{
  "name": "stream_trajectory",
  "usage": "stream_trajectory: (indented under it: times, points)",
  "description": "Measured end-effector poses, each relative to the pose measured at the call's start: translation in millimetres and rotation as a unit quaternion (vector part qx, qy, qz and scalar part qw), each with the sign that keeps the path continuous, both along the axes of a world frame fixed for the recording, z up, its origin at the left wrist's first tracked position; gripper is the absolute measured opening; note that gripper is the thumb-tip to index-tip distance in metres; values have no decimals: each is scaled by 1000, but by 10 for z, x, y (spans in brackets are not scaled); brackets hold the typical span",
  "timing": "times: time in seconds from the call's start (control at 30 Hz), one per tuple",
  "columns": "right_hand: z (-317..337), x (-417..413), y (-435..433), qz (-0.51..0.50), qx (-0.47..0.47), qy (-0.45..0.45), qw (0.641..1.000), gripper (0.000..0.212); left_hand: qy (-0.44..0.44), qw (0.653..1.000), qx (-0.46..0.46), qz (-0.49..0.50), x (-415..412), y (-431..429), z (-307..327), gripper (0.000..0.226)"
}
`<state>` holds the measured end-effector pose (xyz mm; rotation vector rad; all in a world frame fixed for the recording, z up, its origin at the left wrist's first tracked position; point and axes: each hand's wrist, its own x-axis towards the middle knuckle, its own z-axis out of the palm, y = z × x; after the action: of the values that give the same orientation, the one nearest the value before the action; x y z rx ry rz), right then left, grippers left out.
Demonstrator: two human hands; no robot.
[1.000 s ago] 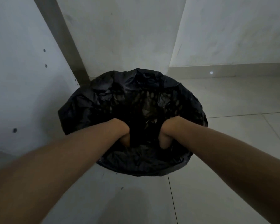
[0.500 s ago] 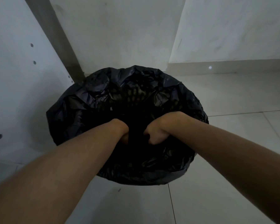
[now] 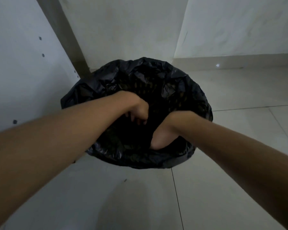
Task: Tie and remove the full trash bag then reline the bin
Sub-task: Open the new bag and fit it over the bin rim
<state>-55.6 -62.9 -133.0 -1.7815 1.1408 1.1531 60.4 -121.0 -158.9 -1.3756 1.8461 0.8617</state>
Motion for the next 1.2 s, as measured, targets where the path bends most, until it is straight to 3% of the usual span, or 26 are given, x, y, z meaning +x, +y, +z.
stream_trajectory:
  times: [0.1,0.2,0.33,0.47,0.53,0.63,0.73,0.77,0.83,0.93,1.0,1.07,1.13,1.2]
  points:
    - [-20,-27,145,-24,-57,41,997,58,2,990,138,35,91,278,421,30]
    - [58,-29,151,-31,-81,11,996,58,96,974,182,96,188,649,708,32]
    - [233,-143,199,43,-190,-23,981,54,191,977,55,75,211,1147,650,83]
    - [281,-403,386,93,-233,60,966,62,152,976,78,136,220,1235,513,86]
    - [310,-504,399,64,-268,15,961,62,144,974,79,158,192,1175,486,83]
    - [325,-588,362,74,-415,-78,903,56,137,987,17,81,159,1085,441,54]
    - [283,-621,360,88,-307,24,947,62,95,994,-41,35,255,1021,413,42]
    - [302,-638,323,72,-283,30,956,62,100,991,-76,35,288,1000,403,41]
    - [367,-664,209,39,-326,-34,944,52,114,971,-206,27,360,940,390,39]
    - [417,-669,64,53,-427,-84,899,38,74,900,-429,-30,448,794,392,41]
    - [426,-684,-7,62,-396,-47,915,31,13,889,-456,-38,527,712,402,46]
    - [471,-709,-113,29,-389,-57,919,25,-101,911,-395,-52,609,630,395,53]
    - [524,-700,-267,-21,-447,-124,885,26,-195,921,-329,-77,602,568,371,55]
    - [530,-658,-455,-40,-550,-194,811,30,-150,918,-362,-57,508,465,399,46]
